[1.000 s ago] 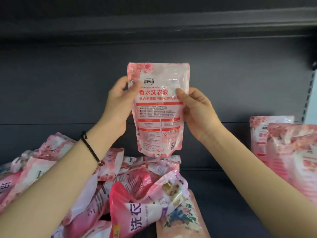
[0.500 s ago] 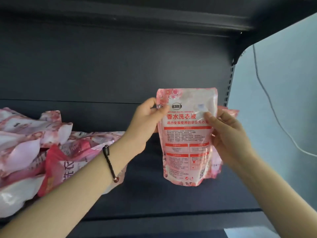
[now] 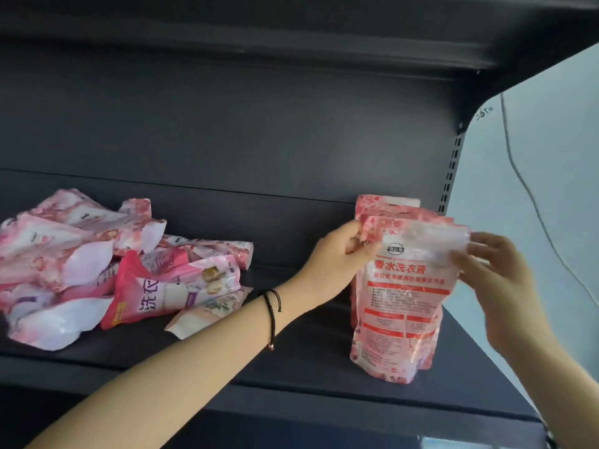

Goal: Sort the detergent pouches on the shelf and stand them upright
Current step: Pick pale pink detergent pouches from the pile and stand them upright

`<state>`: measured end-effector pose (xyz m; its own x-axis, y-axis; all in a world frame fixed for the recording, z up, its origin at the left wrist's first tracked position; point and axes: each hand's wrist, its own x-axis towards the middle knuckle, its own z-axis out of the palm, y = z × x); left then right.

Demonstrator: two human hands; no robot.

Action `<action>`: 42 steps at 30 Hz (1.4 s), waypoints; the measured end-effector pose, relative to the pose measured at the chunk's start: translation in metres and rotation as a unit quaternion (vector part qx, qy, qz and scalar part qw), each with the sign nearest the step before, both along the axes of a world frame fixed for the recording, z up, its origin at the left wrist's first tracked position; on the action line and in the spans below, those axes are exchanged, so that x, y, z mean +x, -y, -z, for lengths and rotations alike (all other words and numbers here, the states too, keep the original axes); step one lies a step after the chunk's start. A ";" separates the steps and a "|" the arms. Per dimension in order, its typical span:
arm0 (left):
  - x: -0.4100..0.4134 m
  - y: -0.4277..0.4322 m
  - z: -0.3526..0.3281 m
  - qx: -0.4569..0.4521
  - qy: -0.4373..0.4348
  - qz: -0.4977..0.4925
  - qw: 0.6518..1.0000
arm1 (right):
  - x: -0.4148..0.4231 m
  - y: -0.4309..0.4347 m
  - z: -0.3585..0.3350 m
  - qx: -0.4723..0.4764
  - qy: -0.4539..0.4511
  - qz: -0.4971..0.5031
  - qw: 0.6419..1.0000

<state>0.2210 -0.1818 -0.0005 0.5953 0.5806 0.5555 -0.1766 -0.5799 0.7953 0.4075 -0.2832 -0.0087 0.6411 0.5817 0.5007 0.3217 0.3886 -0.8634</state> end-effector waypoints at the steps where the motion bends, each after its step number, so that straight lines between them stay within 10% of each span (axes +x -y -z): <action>1: -0.006 -0.003 -0.003 0.024 -0.023 -0.018 0.999 | -0.003 0.002 -0.009 0.019 0.057 0.033 0.998; 5: -0.048 -0.018 -0.015 0.160 -0.138 -0.149 0.966 | -0.029 0.004 -0.034 0.023 0.356 0.151 0.922; 9: -0.109 -0.039 -0.022 0.413 -0.286 -0.308 0.808 | -0.072 -0.005 -0.046 0.020 0.521 0.132 0.843; 16: -0.215 -0.083 -0.020 0.520 -0.404 -0.392 0.643 | -0.152 -0.068 -0.042 -0.060 0.644 0.020 0.762; 26: -0.344 -0.173 -0.027 0.537 -0.474 -0.421 0.556 | -0.261 -0.182 -0.039 -0.126 0.659 -0.068 0.739; 33: -0.405 -0.255 -0.034 0.489 -0.498 -0.423 0.579 | -0.314 -0.242 -0.042 -0.163 0.648 -0.083 0.740; 42: -0.419 -0.350 -0.054 0.258 -0.588 -0.279 0.714 | -0.320 -0.302 -0.047 -0.183 0.626 -0.125 0.748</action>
<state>-0.1978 0.1679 0.0535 0.5814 0.8089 0.0872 0.8110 -0.5677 -0.1412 0.0873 0.0183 0.0380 -0.3486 0.8495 0.3960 0.9236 0.3832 -0.0091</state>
